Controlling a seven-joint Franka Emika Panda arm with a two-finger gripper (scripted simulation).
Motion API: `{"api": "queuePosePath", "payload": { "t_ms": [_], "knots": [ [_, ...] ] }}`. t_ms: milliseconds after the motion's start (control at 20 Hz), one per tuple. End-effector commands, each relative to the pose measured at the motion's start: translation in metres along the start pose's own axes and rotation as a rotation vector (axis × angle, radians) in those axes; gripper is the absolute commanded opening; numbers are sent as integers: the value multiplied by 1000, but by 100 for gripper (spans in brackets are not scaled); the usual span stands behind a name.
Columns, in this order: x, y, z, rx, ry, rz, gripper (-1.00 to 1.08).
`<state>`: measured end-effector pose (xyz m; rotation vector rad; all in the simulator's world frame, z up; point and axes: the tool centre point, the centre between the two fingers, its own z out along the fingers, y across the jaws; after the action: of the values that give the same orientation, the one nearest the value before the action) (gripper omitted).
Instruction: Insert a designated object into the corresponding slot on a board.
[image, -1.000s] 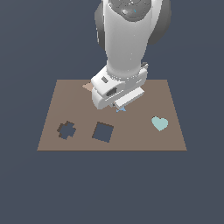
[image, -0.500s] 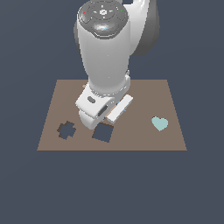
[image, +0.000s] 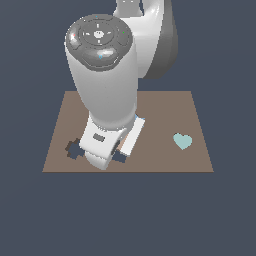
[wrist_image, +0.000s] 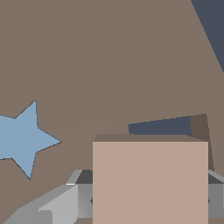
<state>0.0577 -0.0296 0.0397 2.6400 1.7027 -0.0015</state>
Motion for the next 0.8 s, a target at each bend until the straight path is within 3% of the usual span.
{"api": "queuePosePath", "payload": {
  "t_ms": [0, 750],
  "knots": [
    [2, 9, -1, 0, 0, -45, -100],
    [9, 26, 0, 0, 0, -133, -100]
  ]
}}
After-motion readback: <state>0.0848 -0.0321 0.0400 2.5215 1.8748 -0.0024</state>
